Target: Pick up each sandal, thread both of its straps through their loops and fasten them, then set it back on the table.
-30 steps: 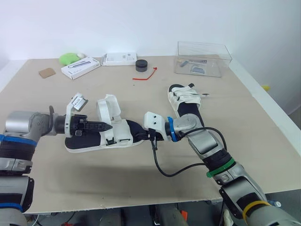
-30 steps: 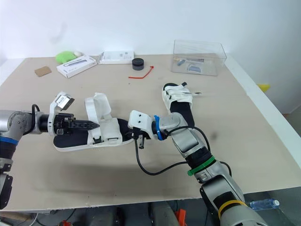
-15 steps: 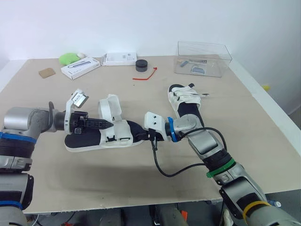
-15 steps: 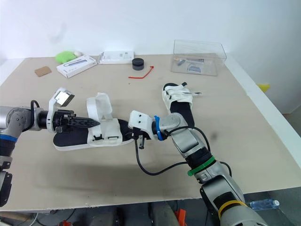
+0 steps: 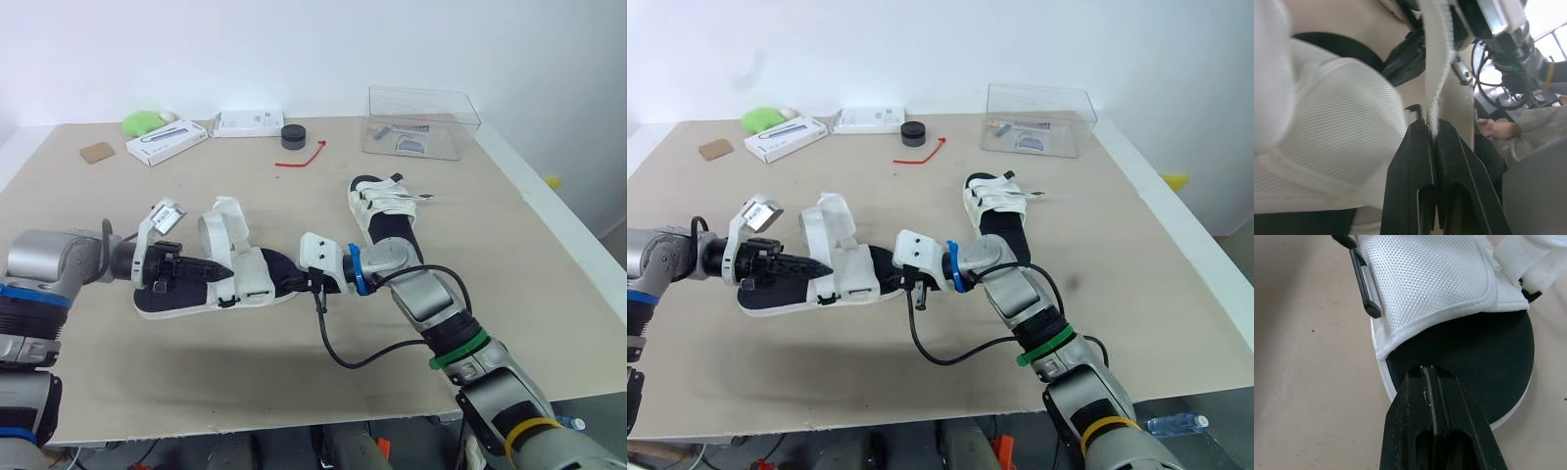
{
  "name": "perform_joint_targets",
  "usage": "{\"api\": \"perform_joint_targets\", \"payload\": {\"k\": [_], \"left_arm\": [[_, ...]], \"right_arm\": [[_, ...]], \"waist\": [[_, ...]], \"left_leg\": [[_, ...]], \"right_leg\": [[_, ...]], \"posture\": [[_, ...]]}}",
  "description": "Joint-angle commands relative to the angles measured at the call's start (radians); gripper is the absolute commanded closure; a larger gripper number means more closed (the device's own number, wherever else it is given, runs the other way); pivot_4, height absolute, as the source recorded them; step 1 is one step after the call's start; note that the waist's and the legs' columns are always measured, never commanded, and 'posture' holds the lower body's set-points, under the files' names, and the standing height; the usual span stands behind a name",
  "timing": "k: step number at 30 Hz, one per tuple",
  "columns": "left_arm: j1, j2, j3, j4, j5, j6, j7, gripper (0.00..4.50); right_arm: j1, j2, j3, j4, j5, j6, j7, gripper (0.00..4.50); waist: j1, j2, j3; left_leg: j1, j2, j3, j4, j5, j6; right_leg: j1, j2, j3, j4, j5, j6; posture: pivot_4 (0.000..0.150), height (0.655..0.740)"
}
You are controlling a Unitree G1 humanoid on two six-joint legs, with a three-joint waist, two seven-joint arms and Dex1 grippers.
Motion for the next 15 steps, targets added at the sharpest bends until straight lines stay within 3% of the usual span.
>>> {"api": "perform_joint_targets", "payload": {"k": [1, 15], "left_arm": [[0.005, 0.005, 0.008, 0.010, 0.022, -0.029, 0.011, 4.47], [0.065, 0.007, 0.066, -0.143, -0.061, 0.037, 0.054, 4.47]], "right_arm": [[0.001, 0.000, 0.013, -0.022, -0.004, 0.000, 0.005, 4.50], [-0.004, 0.002, 0.013, -0.012, -0.005, -0.005, 0.007, 4.50]], "waist": [[0.000, 0.000, 0.000], [0.000, 0.000, 0.000]], "left_leg": [[0.000, 0.000, 0.000, 0.000, 0.000, 0.000], [0.000, 0.001, 0.000, 0.000, 0.000, 0.000]], "right_leg": [[0.000, 0.000, 0.000, 0.000, 0.000, 0.000], [0.000, 0.000, 0.000, 0.000, 0.000, -0.001]], "posture": [[0.150, 0.7261], [0.150, 0.7261]]}}
